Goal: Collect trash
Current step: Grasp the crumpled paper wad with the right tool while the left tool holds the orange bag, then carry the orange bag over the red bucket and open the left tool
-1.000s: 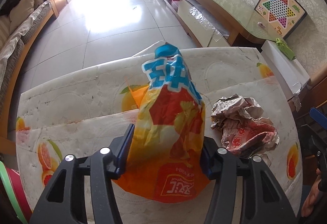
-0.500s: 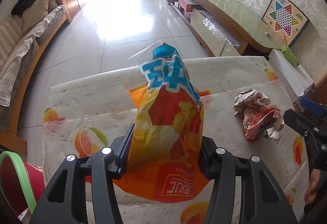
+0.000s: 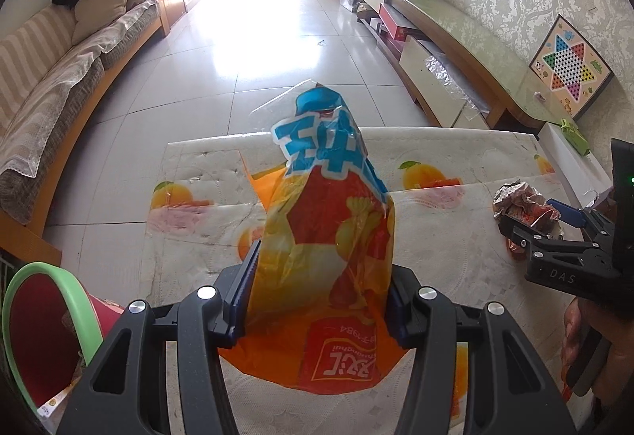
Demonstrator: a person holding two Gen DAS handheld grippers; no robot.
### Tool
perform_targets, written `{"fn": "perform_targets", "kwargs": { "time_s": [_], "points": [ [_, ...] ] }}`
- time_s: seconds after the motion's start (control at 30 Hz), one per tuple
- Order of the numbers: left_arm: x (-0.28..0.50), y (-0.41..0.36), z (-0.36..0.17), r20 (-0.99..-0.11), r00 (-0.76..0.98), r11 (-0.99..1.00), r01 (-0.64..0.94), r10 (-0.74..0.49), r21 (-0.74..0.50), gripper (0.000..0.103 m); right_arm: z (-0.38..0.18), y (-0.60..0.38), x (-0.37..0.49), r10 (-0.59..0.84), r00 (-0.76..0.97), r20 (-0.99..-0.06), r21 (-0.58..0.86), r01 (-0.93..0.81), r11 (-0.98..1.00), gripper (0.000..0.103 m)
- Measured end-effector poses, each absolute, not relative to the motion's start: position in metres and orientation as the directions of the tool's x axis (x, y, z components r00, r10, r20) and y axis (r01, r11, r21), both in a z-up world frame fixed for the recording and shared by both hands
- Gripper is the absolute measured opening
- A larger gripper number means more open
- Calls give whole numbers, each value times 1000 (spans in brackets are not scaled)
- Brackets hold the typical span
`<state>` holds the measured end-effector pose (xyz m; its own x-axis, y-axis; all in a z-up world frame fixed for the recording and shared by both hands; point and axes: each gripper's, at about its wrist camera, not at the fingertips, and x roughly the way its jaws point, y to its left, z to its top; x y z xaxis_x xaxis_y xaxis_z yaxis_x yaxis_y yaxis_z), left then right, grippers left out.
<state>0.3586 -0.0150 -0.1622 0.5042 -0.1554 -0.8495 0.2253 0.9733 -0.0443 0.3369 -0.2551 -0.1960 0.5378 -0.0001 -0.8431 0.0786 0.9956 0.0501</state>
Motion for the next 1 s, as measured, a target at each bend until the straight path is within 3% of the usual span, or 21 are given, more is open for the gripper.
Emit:
{"fn": "perform_targets", "kwargs": {
  "time_s": [0.07, 0.17, 0.4, 1.0],
  "points": [
    [358, -11, -164, -850, 503, 975, 217, -160, -55, 51, -199, -254, 336, -10, 526, -850, 39, 81, 996, 91],
    [355, -9, -165, -847, 503, 974, 215, -169, -66, 51, -203, -256, 335, -27, 511, -859, 21, 89, 996, 68],
    [347, -5, -155, -835, 514, 972, 215, -194, -94, 51, -191, -253, 325, -31, 515, -856, 4, 67, 998, 48],
    [291, 76, -105, -784, 598, 985, 119, -169, -122, 51, -96, -183, 279, 2, 620, -784, -18, -26, 999, 44]
  ]
}}
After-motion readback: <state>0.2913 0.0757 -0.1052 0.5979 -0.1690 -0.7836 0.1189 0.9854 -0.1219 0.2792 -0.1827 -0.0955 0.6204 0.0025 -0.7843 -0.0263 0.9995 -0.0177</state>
